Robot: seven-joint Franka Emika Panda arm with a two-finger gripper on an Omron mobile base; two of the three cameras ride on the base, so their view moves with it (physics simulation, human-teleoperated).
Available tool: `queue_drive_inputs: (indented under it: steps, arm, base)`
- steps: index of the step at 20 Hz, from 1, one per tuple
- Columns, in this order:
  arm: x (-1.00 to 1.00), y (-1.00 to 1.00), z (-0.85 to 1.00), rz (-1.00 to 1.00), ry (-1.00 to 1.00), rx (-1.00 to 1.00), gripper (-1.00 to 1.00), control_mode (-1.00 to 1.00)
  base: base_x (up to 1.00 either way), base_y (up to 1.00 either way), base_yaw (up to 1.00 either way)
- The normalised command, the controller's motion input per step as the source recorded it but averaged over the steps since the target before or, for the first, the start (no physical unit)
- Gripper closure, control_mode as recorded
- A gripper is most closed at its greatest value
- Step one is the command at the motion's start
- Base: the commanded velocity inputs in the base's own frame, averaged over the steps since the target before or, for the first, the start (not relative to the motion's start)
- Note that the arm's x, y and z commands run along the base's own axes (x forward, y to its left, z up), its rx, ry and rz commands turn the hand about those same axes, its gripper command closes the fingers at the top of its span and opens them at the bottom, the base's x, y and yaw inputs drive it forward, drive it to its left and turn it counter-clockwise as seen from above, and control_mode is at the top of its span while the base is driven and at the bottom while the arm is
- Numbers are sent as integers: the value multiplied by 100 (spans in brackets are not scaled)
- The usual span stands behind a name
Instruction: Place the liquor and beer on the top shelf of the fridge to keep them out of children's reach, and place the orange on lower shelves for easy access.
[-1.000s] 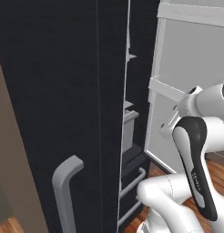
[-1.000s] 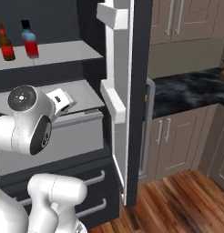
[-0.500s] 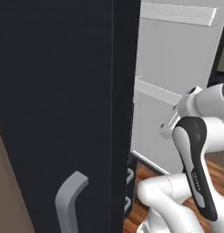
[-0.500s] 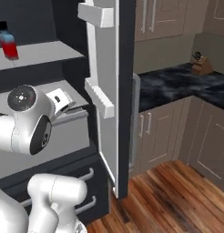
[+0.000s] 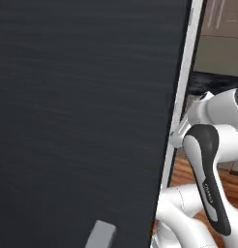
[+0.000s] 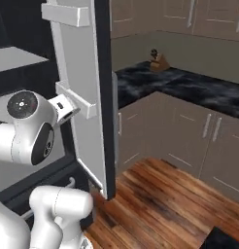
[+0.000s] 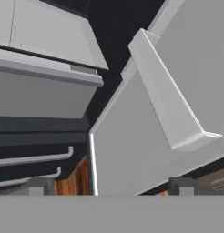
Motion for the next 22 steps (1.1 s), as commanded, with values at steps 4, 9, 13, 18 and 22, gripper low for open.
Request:
queue_drive_inputs:
  steps: [4,9,13,18,22]
  arm:
    - [0,0,0,0,0,0,-100,100]
    - [0,0,0,0,0,0,-100,100]
    - [0,0,0,0,0,0,-100,100]
    - [0,0,0,0,0,0,-100,100]
    - [0,0,0,0,0,0,-100,100]
  base:
    - [-24,-1,-62]
    - [-3,-13,-60]
    - [0,-22,-55]
    - [11,-18,-44]
    - [23,-23,-36]
